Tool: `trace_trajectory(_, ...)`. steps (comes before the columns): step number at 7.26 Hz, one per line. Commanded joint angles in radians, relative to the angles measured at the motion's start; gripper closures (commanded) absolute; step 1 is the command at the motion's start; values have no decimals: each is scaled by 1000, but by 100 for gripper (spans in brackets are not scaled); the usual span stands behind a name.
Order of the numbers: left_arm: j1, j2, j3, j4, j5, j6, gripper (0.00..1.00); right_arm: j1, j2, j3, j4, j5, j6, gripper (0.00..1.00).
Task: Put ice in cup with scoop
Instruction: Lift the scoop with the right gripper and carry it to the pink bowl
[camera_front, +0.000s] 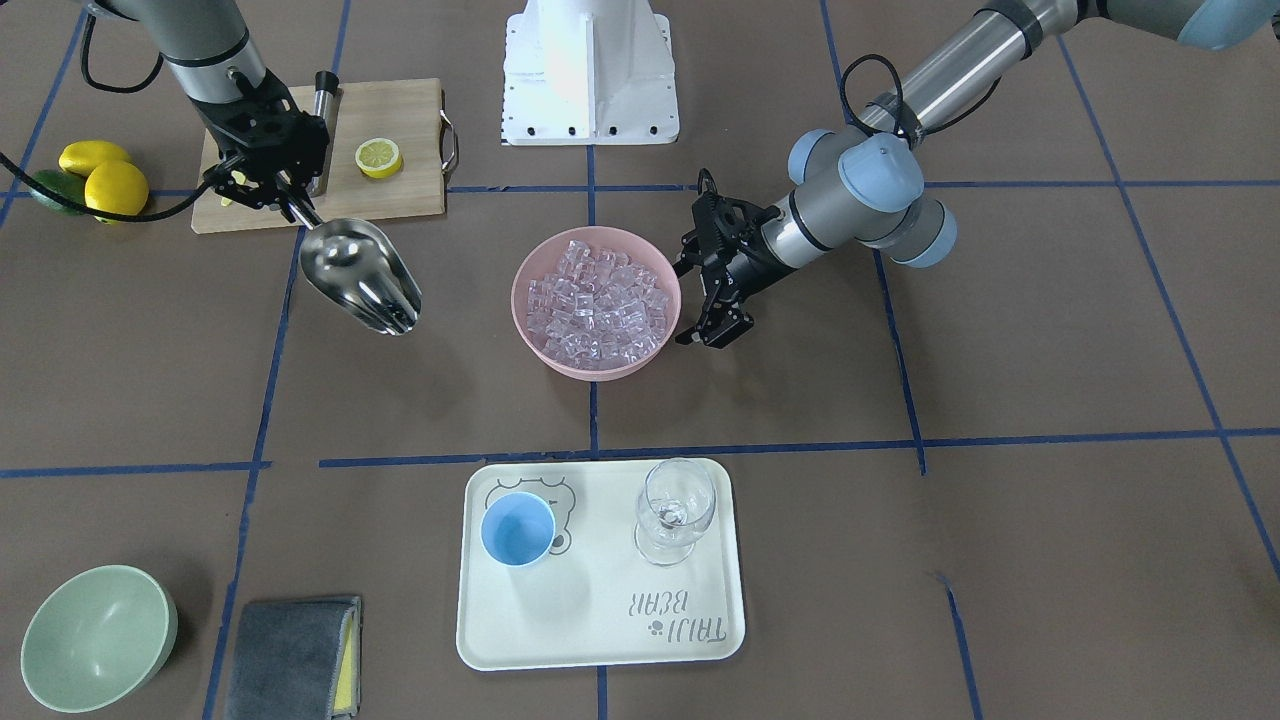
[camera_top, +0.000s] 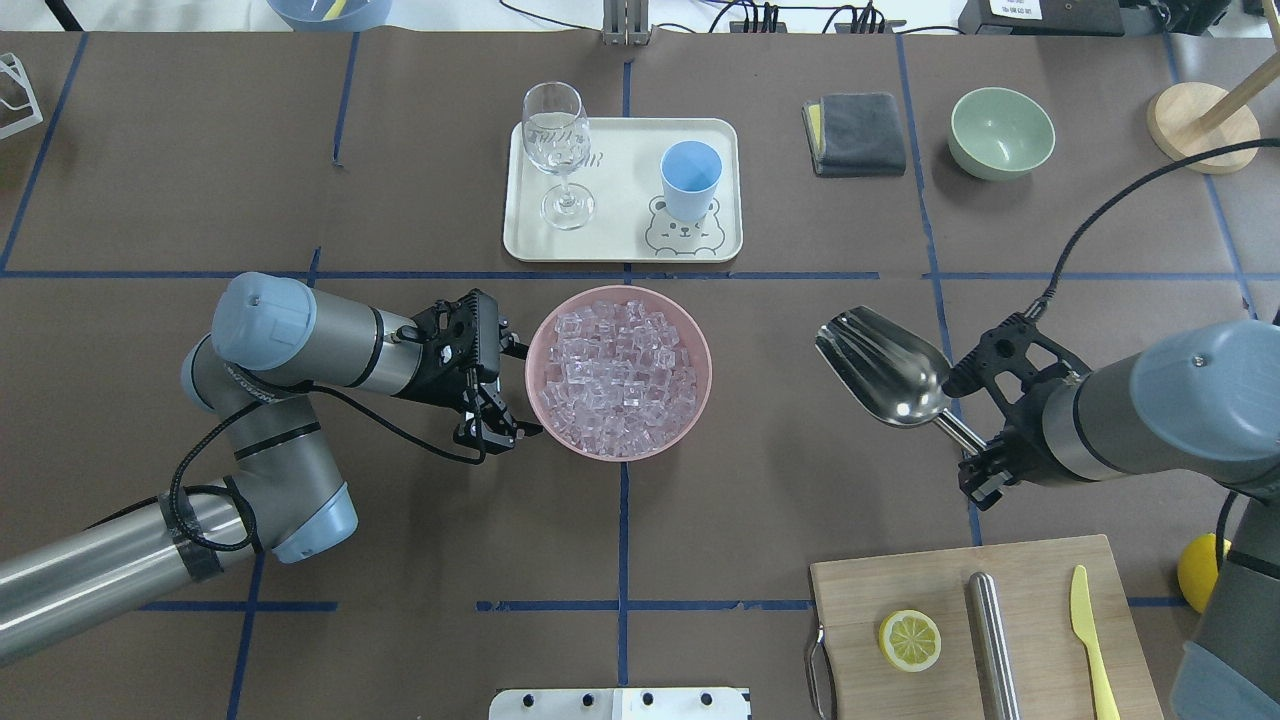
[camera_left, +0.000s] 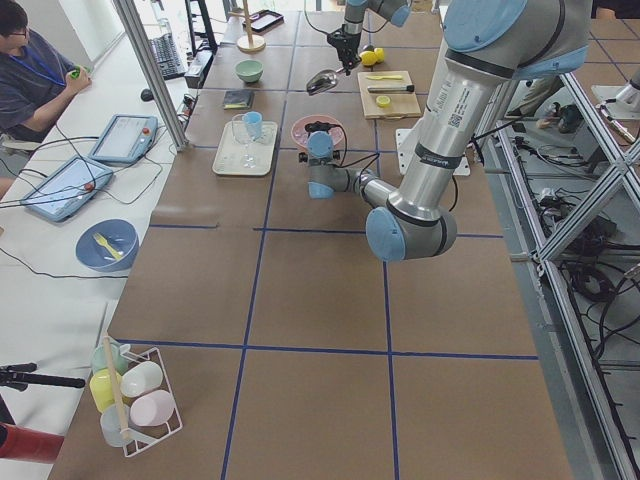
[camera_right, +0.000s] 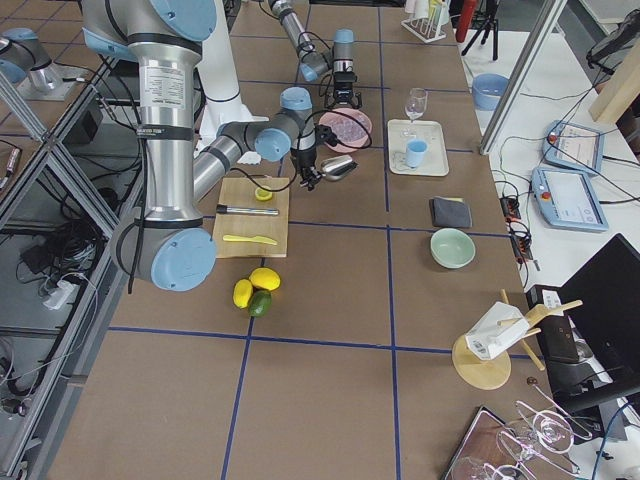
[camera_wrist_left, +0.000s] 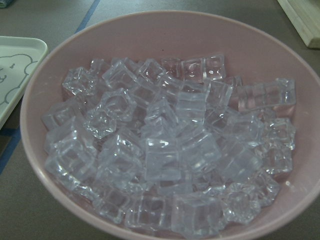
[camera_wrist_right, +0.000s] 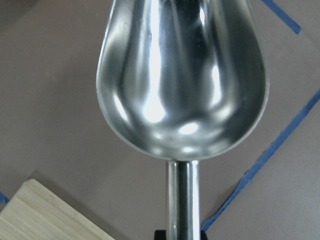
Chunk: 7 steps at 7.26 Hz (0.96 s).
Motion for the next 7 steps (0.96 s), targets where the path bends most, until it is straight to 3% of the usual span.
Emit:
trace_trajectory(1, -1, 1, 0, -5, 0, 0, 0, -7, 242, 0, -318, -1, -63, 100)
trace_trajectory(2, -1, 2, 0, -6, 0, 0, 0, -9, 347, -1, -462, -1, -87, 100)
trace_trajectory(5, -3, 2, 0, -6, 0, 0, 0, -47, 454, -8, -612, -30, -92, 100)
trace_trajectory(7, -1, 2, 0, -6, 0, 0, 0, -55, 590, -37, -817, -51, -226, 100)
